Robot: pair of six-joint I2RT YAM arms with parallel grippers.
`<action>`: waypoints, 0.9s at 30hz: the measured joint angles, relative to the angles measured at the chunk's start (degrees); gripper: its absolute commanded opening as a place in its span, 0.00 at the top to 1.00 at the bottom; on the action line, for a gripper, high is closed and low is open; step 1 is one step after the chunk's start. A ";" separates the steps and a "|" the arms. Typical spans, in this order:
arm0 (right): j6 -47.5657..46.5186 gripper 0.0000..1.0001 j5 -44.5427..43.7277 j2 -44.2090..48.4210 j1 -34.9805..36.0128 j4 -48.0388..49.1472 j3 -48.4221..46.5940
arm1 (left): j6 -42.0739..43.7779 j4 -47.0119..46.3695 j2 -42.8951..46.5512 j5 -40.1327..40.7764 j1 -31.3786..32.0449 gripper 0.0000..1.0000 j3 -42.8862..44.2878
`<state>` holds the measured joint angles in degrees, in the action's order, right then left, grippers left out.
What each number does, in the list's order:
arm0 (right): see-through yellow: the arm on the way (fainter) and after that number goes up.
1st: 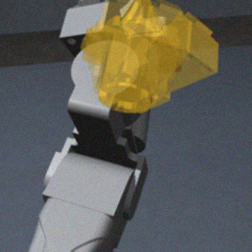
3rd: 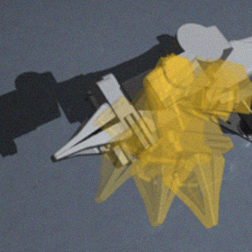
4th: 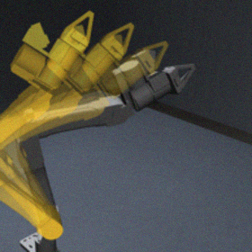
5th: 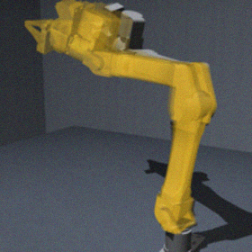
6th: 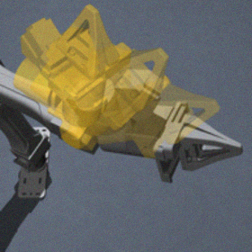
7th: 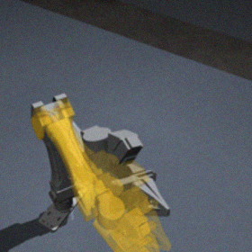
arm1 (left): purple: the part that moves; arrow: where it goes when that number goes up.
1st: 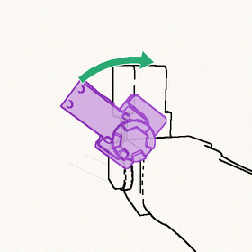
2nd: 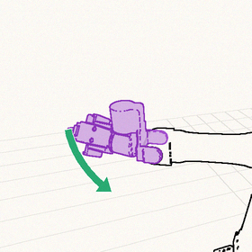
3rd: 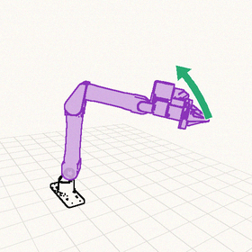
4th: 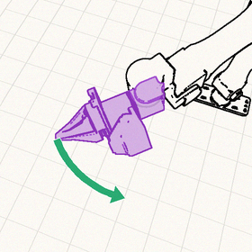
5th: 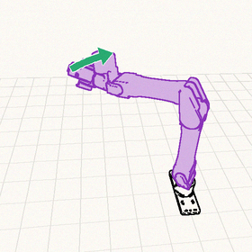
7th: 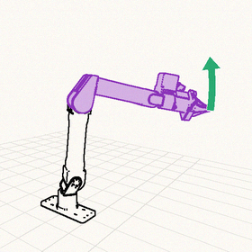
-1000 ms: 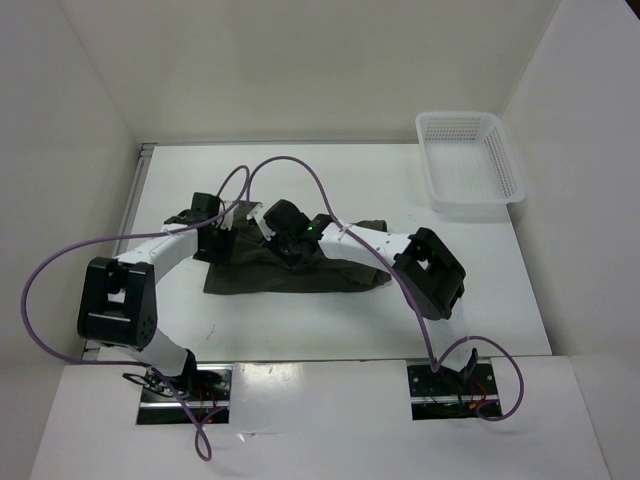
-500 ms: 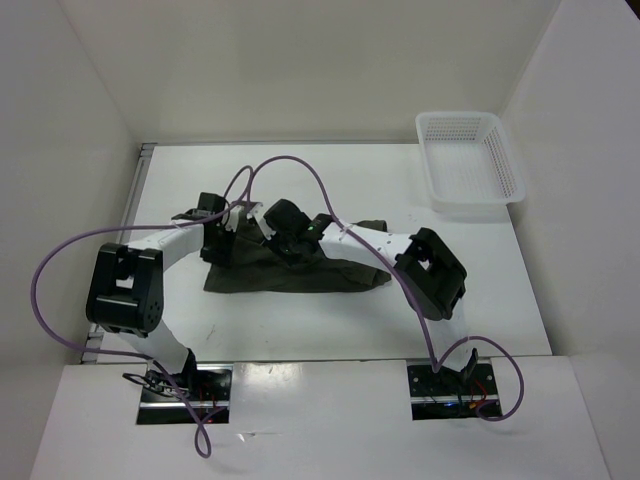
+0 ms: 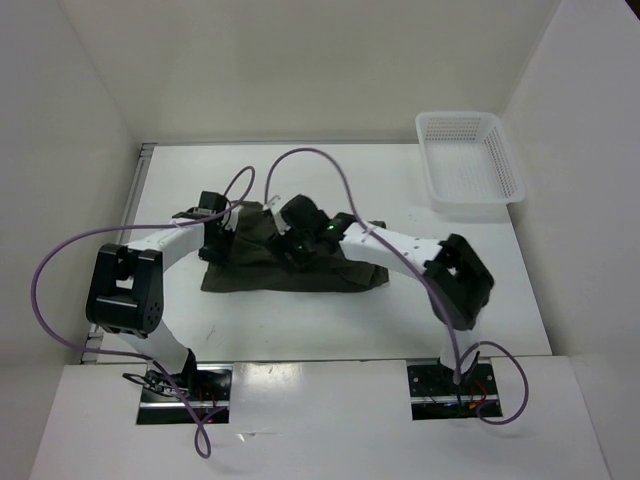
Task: Fold and stack the shorts
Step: Fold the shorts
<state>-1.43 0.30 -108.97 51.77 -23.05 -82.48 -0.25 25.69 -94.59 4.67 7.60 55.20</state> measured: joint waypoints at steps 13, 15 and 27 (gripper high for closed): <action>28.15 0.35 3.41 29.22 -31.32 2.51 22.38 | 0.02 3.15 2.29 1.66 0.00 0.84 1.38; 30.56 0.30 5.20 29.16 -31.41 1.57 25.66 | 0.04 3.43 2.43 1.75 0.00 0.76 1.62; 35.93 0.29 12.92 26.84 -30.91 1.38 29.79 | 0.07 4.28 2.51 2.54 0.00 0.69 1.77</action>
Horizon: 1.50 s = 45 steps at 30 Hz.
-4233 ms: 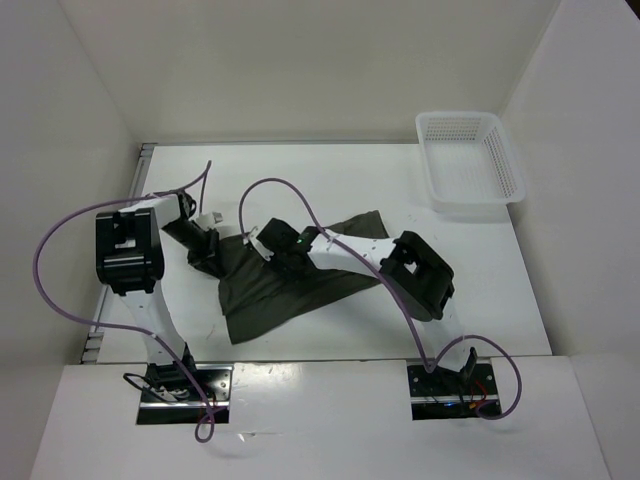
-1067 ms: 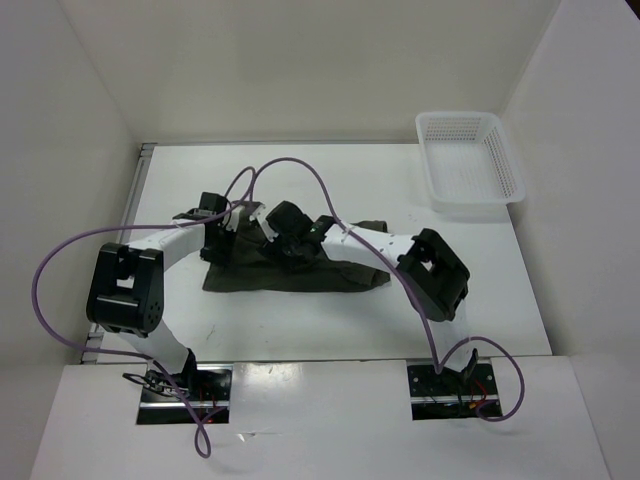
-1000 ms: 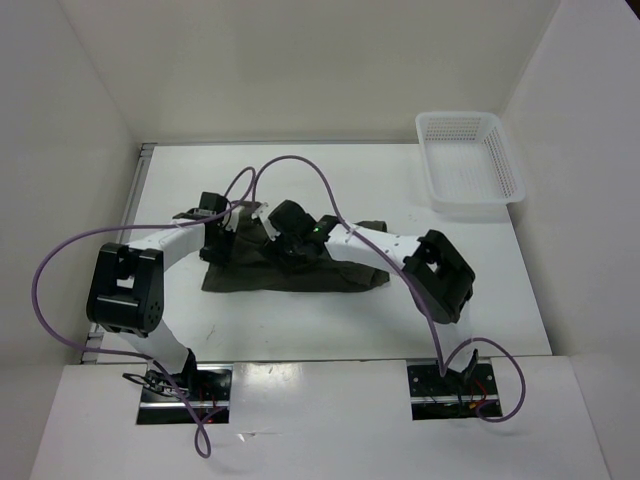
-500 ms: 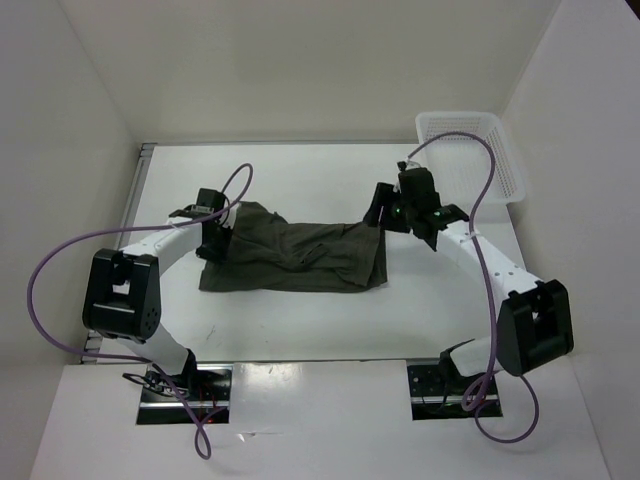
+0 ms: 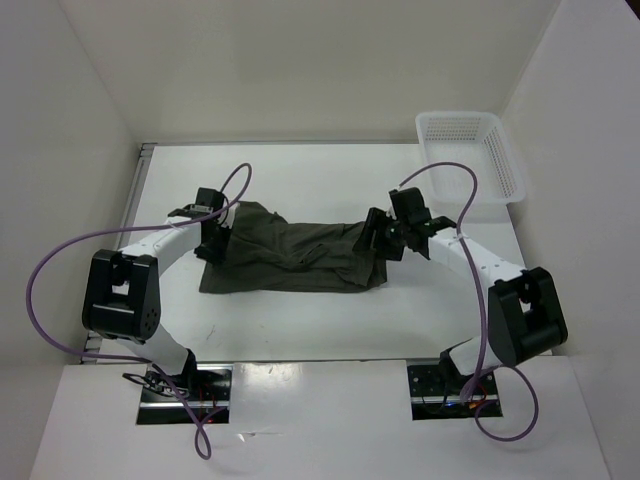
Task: Fold and stack the shorts
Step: Fold the shorts
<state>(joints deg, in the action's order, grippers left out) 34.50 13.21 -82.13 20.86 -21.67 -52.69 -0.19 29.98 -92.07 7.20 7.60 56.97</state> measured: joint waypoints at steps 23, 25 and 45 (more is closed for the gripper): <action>-3.65 0.99 3.91 -4.61 -1.68 1.53 -2.54 | -0.04 0.24 -4.48 -0.55 -3.72 1.00 2.14; -4.85 0.99 4.00 -4.61 -2.58 1.53 -4.90 | -0.02 0.59 -4.13 -0.57 -4.72 1.00 3.32; -9.29 0.99 8.31 5.75 -5.25 4.94 2.99 | -0.11 16.87 10.93 -6.75 -11.15 1.00 3.65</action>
<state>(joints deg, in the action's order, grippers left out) 25.21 21.52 -76.38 15.62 -16.73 -49.69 -0.30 46.85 -81.14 0.45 -3.55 60.62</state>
